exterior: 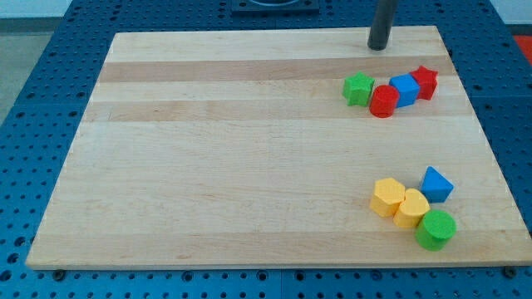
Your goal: Push the green star diagonal to the yellow hexagon
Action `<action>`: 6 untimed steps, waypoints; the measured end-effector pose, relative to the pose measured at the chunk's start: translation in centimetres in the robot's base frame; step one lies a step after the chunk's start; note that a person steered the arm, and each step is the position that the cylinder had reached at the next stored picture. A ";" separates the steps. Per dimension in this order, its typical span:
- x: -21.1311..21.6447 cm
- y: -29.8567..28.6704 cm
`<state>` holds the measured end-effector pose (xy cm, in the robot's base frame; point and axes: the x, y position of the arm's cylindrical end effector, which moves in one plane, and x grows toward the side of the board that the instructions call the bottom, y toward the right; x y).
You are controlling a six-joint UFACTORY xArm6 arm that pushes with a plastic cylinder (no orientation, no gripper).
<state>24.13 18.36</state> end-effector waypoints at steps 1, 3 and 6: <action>4.4 -0.1; 7.0 -2.5; 14.8 -12.4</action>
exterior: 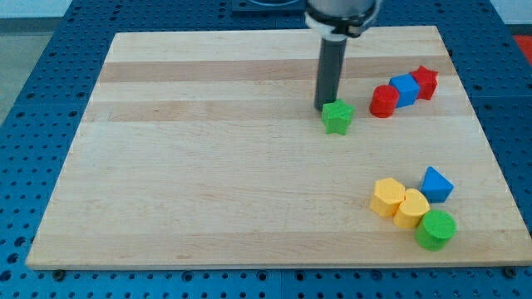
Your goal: Push the green star diagonal to the yellow hexagon
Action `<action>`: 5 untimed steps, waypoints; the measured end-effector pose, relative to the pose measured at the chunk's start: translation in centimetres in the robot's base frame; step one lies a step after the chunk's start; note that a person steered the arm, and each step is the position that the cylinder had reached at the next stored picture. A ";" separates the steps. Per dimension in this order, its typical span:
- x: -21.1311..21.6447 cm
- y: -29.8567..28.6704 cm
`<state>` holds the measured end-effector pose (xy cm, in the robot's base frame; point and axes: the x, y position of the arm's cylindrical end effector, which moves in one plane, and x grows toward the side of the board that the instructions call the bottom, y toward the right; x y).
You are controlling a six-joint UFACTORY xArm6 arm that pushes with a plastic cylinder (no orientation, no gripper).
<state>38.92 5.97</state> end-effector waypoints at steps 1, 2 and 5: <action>0.7 -1.8; 0.7 -2.3; 20.8 -6.1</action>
